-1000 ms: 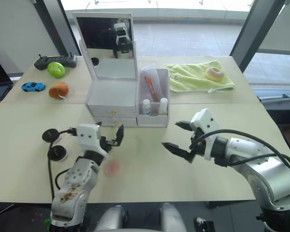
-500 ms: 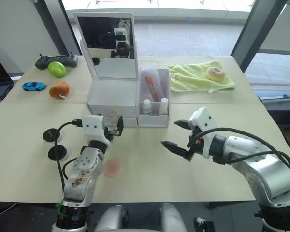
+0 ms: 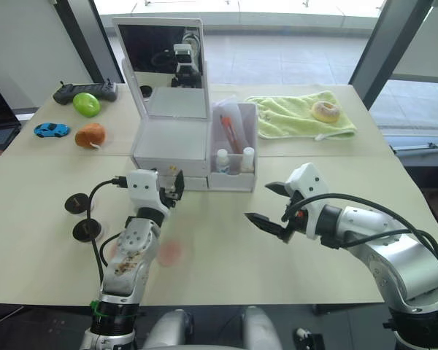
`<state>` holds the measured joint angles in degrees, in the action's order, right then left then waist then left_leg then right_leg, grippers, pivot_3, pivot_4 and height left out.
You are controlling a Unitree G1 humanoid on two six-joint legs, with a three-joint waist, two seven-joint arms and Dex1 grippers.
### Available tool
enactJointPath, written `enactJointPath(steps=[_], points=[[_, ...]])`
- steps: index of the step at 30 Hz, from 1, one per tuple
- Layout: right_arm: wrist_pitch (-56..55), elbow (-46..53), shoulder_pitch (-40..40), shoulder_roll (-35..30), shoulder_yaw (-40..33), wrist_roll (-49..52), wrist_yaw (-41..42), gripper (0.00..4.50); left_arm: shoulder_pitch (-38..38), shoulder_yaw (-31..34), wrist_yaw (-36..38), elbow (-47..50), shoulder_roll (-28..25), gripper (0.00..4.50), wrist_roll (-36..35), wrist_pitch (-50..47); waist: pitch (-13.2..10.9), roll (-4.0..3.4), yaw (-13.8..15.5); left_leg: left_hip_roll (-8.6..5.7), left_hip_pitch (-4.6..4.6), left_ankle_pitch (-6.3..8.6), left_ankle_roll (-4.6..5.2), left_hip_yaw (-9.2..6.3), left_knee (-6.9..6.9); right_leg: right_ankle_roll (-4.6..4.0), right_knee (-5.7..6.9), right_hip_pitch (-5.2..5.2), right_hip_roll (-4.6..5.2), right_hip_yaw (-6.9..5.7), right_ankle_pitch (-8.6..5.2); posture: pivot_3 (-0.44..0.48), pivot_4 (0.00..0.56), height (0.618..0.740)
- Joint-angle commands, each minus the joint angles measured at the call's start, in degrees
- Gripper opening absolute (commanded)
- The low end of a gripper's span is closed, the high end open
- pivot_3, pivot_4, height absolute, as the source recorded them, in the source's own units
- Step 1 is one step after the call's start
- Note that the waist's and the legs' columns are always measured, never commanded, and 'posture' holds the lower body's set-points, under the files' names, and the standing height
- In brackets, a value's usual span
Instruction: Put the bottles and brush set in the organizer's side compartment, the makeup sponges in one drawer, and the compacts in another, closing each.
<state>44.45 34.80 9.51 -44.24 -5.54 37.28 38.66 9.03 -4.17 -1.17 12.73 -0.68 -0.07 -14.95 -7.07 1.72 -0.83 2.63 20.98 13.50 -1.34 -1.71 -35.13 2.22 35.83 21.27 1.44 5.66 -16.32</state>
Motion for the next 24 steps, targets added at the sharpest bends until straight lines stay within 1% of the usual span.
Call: enactJointPath(steps=[1, 5, 6, 13, 17, 21, 24], points=[[-0.9, 1.0, 0.2, 0.1, -0.9, 0.1, 0.1, 4.50, 1.3, -0.5, 0.7, 1.7, 0.2, 2.08, 0.3, 1.7, 0.0, 0.00, 0.0, -0.01, 0.01, 0.00, 0.00, -0.01, 0.00, 0.00, -0.01, 0.00, 0.00, 0.00, 0.00, 0.000, 0.150, 0.740], [-0.8, 1.1, 0.1, 0.2, -0.8, 0.2, 0.1, 4.50, 0.7, -0.9, 1.3, 2.2, 0.1, 0.83, 0.3, 1.9, 0.0, 0.00, -0.2, -0.01, 0.01, 0.00, 0.00, -0.01, -0.01, 0.00, 0.01, 0.00, -0.01, 0.00, 0.00, 0.000, 0.150, 0.740], [-0.8, 1.0, 0.1, 0.1, -0.7, 0.2, 0.1, 4.50, 0.6, -0.9, 1.5, 2.3, 0.1, 0.58, 0.3, 1.8, 0.0, 0.00, -0.2, 0.00, 0.00, 0.00, 0.00, -0.02, 0.00, 0.00, 0.01, 0.00, -0.01, 0.00, 0.00, 0.000, 0.150, 0.740], [-0.8, 0.8, 0.6, 0.1, -0.6, 0.1, 0.3, 4.50, -0.6, -0.8, 2.4, 2.6, 0.0, 0.56, 0.0, 1.6, 0.0, -0.01, -0.2, -0.01, 0.01, 0.00, 0.00, -0.03, -0.01, 0.00, 0.00, 0.00, -0.01, 0.00, 0.00, 0.000, 0.150, 0.740], [-0.8, 0.8, 0.8, 0.0, -0.5, 0.1, 0.4, 4.50, -3.0, -2.2, 5.3, 4.7, -1.7, 0.56, -0.1, 3.0, 0.0, -0.02, -0.3, 0.00, 0.00, 0.00, 0.00, -0.02, 0.01, 0.00, 0.01, 0.00, -0.01, 0.00, 0.00, 0.000, 0.150, 0.740], [-0.7, 0.6, 0.9, -0.2, -0.5, 0.2, 0.4, 4.50, -9.3, -3.2, 9.8, 9.5, -4.9, 0.56, -1.5, 5.4, 0.0, -0.03, -0.2, 0.00, 0.00, 0.00, 0.00, -0.01, 0.02, 0.00, -0.01, 0.01, 0.00, 0.02, 0.00, 0.000, 0.150, 0.740], [-0.7, 0.6, 1.0, -0.3, -0.6, 0.2, 0.6, 4.50, -13.7, -2.9, 11.4, 13.2, -6.7, 0.56, -2.2, 5.5, 0.0, -0.05, -0.1, 0.01, -0.02, 0.00, 0.00, -0.01, 0.03, 0.00, -0.01, 0.00, 0.01, 0.01, -0.01, 0.000, 0.150, 0.740]])
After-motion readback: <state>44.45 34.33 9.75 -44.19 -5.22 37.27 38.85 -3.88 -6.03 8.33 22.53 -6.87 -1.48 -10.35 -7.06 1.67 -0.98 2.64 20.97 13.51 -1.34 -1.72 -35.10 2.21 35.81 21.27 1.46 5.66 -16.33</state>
